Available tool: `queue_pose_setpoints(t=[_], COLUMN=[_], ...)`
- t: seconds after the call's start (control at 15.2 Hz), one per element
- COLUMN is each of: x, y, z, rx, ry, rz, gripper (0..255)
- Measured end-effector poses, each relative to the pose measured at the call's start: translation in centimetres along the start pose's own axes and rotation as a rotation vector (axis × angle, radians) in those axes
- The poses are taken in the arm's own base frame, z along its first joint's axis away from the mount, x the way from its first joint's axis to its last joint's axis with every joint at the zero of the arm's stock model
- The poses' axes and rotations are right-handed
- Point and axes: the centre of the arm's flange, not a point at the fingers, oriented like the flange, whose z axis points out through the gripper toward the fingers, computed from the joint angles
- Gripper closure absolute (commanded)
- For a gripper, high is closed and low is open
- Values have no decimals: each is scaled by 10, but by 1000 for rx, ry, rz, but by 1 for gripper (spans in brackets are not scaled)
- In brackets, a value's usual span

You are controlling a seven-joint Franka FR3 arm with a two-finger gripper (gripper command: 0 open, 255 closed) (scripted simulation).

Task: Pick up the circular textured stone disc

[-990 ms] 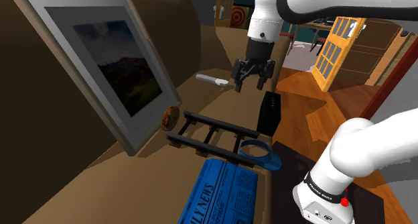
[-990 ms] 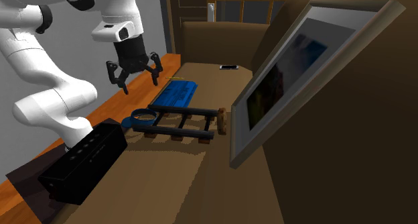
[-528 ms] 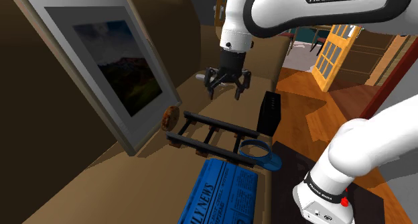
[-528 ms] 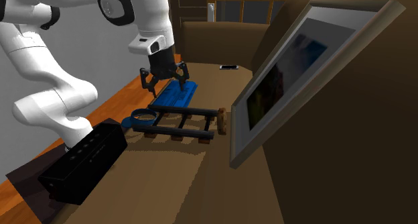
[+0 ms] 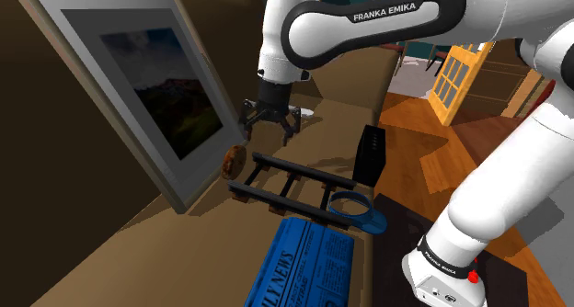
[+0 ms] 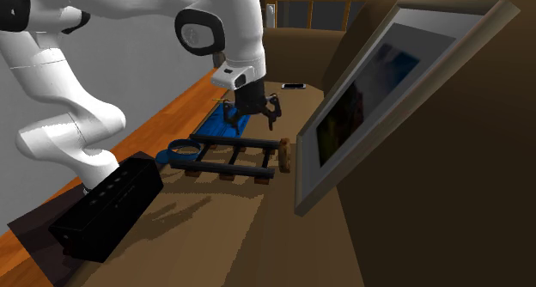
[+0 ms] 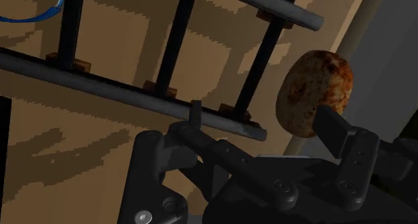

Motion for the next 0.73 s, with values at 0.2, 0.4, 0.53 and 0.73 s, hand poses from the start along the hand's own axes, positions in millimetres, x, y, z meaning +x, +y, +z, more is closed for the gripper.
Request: queue_pose_setpoints(t=[0.2,0.4,0.53,0.73], x=[6,20,26,29], y=[-33,-66,-74,-74], z=[15,29,38,52], rx=[14,28,30,31], ry=[-7,-13,-15,-15], rz=[91,180,204,211], gripper=[0,0,0,0])
